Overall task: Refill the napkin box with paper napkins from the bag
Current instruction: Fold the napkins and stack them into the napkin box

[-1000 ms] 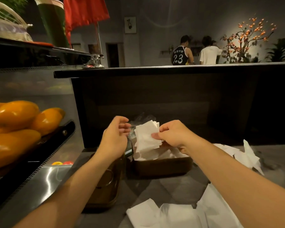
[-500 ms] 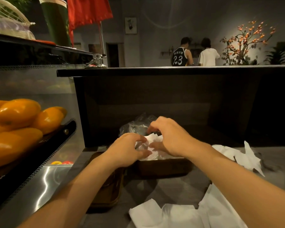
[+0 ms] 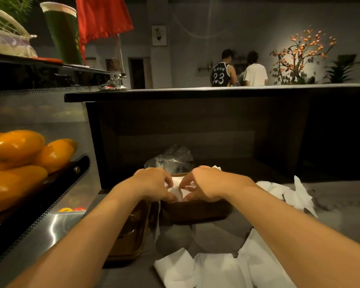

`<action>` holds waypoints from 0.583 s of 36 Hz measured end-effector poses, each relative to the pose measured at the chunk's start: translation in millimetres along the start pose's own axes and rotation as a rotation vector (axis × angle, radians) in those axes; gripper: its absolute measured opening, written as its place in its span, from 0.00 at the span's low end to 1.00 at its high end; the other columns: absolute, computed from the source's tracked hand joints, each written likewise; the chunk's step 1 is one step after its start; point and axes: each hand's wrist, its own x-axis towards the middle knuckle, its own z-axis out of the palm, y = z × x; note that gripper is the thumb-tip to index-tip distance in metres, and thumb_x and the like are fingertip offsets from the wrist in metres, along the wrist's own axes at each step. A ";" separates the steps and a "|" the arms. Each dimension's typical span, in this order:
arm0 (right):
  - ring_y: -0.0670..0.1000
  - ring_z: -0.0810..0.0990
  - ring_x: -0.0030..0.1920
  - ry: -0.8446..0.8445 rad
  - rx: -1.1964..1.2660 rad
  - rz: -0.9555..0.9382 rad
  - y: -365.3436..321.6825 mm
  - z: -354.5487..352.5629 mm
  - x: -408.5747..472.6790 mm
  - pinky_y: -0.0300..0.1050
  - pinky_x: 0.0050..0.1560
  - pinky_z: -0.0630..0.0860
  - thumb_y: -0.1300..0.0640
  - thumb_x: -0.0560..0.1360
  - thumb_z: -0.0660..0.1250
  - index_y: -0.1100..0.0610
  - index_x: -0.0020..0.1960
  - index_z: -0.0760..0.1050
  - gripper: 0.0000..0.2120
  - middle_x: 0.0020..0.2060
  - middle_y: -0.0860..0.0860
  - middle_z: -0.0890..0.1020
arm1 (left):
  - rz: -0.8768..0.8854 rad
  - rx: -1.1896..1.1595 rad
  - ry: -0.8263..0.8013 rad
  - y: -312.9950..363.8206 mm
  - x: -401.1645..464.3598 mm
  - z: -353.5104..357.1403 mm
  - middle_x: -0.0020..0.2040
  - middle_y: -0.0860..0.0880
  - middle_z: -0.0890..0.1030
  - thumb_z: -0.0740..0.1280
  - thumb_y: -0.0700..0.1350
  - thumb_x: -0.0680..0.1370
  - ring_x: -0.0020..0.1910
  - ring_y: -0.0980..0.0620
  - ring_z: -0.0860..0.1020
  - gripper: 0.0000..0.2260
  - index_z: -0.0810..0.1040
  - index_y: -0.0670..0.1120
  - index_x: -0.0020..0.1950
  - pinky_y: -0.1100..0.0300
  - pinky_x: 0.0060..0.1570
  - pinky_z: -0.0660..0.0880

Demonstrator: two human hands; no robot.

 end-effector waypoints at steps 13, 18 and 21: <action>0.44 0.80 0.50 0.333 0.393 -0.007 25.8 -18.6 -54.0 0.40 0.52 0.78 0.53 0.81 0.68 0.45 0.52 0.83 0.06 0.47 0.42 0.83 | 0.081 -0.308 0.433 31.2 -35.2 -0.6 0.59 0.54 0.79 0.69 0.47 0.81 0.52 0.55 0.78 0.05 0.82 0.54 0.55 0.62 0.46 0.76; 0.45 0.81 0.47 0.304 0.391 -0.020 32.4 -19.2 -85.8 0.40 0.50 0.79 0.54 0.81 0.68 0.46 0.51 0.83 0.05 0.44 0.43 0.83 | 0.266 -0.327 0.390 65.6 -57.9 11.5 0.55 0.57 0.82 0.67 0.48 0.81 0.56 0.59 0.78 0.07 0.82 0.54 0.57 0.62 0.56 0.74; 0.47 0.81 0.50 0.148 0.325 0.045 47.1 -15.5 -107.7 0.44 0.55 0.80 0.55 0.80 0.69 0.47 0.52 0.84 0.06 0.47 0.45 0.84 | 0.327 -0.306 0.303 88.5 -70.4 30.0 0.50 0.58 0.82 0.68 0.48 0.81 0.50 0.59 0.79 0.06 0.83 0.53 0.55 0.63 0.53 0.77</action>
